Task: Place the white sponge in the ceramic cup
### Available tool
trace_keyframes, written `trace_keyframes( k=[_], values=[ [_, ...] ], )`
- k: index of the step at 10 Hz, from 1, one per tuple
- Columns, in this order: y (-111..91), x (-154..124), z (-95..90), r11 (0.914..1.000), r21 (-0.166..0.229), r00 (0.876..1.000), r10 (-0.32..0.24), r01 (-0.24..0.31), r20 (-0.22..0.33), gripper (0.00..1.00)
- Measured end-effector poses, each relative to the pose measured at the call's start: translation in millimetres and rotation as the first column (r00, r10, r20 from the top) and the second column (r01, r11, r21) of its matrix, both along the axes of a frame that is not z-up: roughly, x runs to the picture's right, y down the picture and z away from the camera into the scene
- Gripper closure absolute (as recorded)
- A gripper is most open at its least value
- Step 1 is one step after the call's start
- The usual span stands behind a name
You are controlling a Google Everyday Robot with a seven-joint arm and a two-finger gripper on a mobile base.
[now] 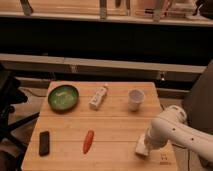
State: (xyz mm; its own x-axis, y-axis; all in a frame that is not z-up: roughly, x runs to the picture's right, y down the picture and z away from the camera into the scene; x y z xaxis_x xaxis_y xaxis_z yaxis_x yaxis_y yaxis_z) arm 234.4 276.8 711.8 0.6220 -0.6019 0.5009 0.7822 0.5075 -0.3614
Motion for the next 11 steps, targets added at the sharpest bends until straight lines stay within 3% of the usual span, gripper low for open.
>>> trace_keyframes(
  k=[3,5,11],
  values=[
    [-6.3,3.4,-2.3,1.0,0.001,1.0,-0.007,0.007,-0.005,0.91],
    [-12.2,7.5,-3.1,1.0,0.005,1.0,-0.002,0.002,-0.013,0.99],
    [-31.8,18.2,-4.8,0.9998,0.018,0.999,-0.003,0.003,-0.034,0.99]
  ],
)
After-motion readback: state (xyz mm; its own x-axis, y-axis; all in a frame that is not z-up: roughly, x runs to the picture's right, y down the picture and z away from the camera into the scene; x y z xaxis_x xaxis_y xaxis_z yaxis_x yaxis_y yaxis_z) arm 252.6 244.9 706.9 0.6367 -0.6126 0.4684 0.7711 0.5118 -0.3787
